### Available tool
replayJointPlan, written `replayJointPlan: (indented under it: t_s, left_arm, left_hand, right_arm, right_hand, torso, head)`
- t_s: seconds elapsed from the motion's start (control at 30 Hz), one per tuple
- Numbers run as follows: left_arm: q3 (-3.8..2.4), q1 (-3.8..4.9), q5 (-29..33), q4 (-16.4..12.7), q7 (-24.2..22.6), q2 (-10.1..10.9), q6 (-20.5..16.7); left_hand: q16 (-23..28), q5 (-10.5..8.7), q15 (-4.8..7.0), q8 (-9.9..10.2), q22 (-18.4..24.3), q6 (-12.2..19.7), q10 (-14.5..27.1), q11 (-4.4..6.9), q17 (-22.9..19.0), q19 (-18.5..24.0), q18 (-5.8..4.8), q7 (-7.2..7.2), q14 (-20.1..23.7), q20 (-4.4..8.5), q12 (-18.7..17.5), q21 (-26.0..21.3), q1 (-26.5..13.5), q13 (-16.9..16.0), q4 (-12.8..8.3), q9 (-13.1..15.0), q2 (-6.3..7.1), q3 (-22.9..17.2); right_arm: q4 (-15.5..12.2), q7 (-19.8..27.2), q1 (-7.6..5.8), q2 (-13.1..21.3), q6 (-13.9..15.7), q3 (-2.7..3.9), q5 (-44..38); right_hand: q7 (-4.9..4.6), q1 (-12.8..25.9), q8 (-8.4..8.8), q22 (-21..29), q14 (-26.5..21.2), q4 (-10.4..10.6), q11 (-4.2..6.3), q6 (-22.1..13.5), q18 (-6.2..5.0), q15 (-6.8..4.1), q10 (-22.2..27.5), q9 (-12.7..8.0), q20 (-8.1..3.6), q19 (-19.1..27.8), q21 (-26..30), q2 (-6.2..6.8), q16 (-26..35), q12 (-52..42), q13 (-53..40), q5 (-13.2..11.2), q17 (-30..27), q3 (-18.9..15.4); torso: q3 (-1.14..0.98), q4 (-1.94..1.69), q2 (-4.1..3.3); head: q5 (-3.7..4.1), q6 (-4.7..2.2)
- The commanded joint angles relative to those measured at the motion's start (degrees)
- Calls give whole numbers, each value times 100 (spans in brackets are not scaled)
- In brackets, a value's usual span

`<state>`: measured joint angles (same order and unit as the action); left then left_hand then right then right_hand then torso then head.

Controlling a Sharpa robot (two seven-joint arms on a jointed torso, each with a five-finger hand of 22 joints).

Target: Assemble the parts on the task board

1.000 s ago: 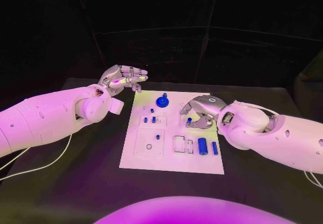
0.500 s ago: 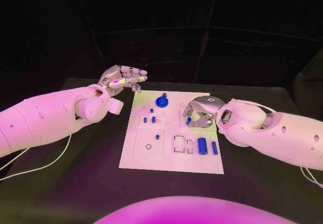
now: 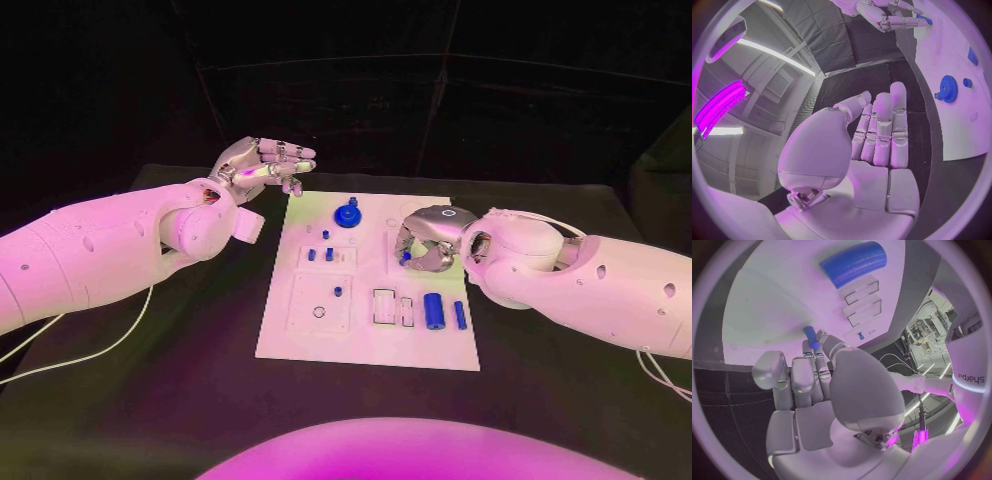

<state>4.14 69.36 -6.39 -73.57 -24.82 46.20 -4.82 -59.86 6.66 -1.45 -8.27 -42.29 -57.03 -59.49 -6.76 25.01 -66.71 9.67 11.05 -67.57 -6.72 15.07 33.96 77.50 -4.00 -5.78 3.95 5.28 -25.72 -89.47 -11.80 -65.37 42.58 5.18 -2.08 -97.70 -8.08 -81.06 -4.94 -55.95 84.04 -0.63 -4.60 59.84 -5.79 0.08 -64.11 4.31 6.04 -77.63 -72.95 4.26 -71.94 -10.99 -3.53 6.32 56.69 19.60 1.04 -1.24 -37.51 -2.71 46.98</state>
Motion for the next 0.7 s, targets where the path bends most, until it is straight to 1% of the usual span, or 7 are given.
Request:
replayJointPlan:
  t_s: [0.03, 0.07, 0.2, 0.33, 0.47, 0.6, 0.7]
  left_arm:
    - [-4, 11, 24, 4, -27, -5, 62]
    - [-4, 11, 24, 6, -26, -6, 62]
    - [-4, 11, 24, 15, -22, -7, 61]
    - [-4, 10, 24, 20, -19, -11, 62]
    - [-4, 10, 24, 26, -14, -15, 65]
    - [-4, 10, 24, 33, -10, -16, 69]
    - [-3, 10, 24, 37, -8, -15, 69]
  left_hand:
    - [26, 16, -9, -27, 3, 30, 32, -20, -10, 41, 76, 20, 30, -18, 35, -19, -38, 7, -35, -6, 18, -2]
    - [26, 16, -9, -27, 3, 30, 32, -20, -10, 41, 76, 20, 30, -18, 35, -19, -38, 7, -35, -6, 18, -2]
    - [26, 16, -9, -27, 3, 30, 32, -20, -10, 41, 76, 20, 30, -18, 35, -19, -38, 7, -35, -6, 18, -2]
    - [26, 16, -9, -27, 3, 30, 32, -20, -10, 41, 76, 20, 30, -18, 35, -19, -38, 7, -35, -6, 18, -2]
    - [26, 16, -9, -27, 3, 30, 32, -20, -10, 41, 76, 20, 30, -18, 35, -19, -38, 7, -35, -6, 18, -2]
    - [27, 16, -9, -39, 3, 21, 27, -18, -17, 43, 77, 17, 30, -19, 50, -18, -37, 5, -36, -3, 5, -3]
    - [27, 16, -9, -39, 3, 21, 27, -18, -17, 43, 77, 17, 30, -19, 50, -18, -37, 5, -36, -3, 5, -3]
  right_arm:
    - [15, -8, 4, -14, -119, -9, -71]
    - [21, -7, 4, -18, -109, -9, -78]
    - [30, 8, 4, -29, -9, -9, -97]
    - [24, 33, 5, -28, 167, -9, -127]
    - [13, 55, 5, -20, 293, -9, -158]
    - [-45, 78, 6, 13, 430, -9, -181]
    - [-150, 99, 6, 71, 545, -8, -178]
  right_hand:
    - [-1, -12, -3, -8, 98, -1, 8, 45, -39, -34, -47, -13, -22, -32, -22, 46, -25, 60, 0, -34, 2, 68]
    - [-1, -10, 7, -6, 96, -6, 6, 56, -39, -34, -60, -17, -22, -32, -21, 58, -25, 91, 0, -37, -6, 117]
    - [-6, -10, 19, -49, 96, -22, 12, 133, -30, -43, -162, -22, -28, -51, -44, 62, -47, 164, -6, -62, 9, 302]
    - [-7, -110, -11, -130, 107, -95, 36, 254, -19, -69, -328, -9, -48, -85, -90, -6, -91, 162, -25, -184, 63, 502]
    - [-19, -190, -15, -168, 107, -182, 47, 313, -12, -76, -427, -8, -63, -99, -115, -25, -107, 181, -33, -240, 72, 655]
    - [-31, -229, -15, -215, 108, -245, 49, 350, -4, -81, -499, -10, -70, -114, -142, -20, -128, 192, -43, -245, 97, 747]
    - [-35, -232, -9, -244, 107, -264, 48, 352, 1, -82, -514, -12, -72, -125, -159, -8, -132, 200, -44, -241, 101, 771]
  torso:
    - [-5, 7, -1]
    - [-8, 7, -3]
    - [-1, 6, 0]
    - [-2, 7, 0]
    - [-3, 10, 2]
    - [0, 6, 3]
    - [2, 6, 7]
  head:
    - [-1, 2]
    - [1, -1]
    - [7, 7]
    - [14, 10]
    - [20, 16]
    - [24, 18]
    - [22, 12]
